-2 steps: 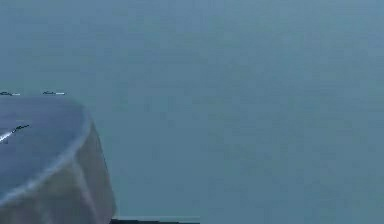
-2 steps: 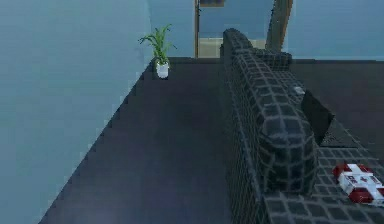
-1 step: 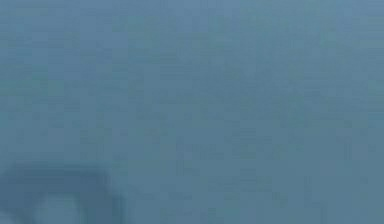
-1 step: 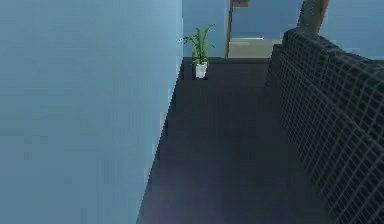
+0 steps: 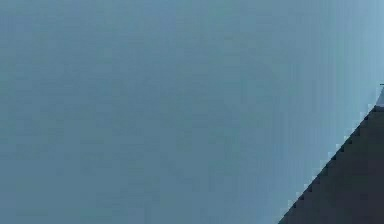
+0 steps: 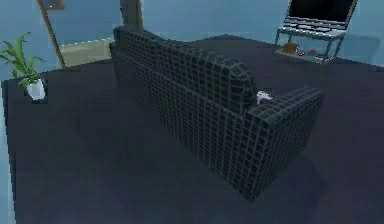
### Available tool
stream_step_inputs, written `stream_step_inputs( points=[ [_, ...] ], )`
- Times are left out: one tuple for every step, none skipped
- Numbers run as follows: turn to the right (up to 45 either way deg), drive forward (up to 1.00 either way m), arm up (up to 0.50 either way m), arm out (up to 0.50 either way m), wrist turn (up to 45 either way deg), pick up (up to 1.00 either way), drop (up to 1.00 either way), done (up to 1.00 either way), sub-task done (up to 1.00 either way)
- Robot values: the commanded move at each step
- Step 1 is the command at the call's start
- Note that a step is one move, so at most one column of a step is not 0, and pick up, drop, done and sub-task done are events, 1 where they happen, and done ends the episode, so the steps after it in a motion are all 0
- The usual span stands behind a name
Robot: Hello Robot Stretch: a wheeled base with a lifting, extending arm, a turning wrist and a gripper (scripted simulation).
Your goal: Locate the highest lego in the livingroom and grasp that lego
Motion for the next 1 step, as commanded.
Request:
stream_step_inputs(
  points=[
    [45.0, 0.00, 0.00, 0.00, 0.0, 0.00, 0.00, 0.00, 0.00]
  ],
)
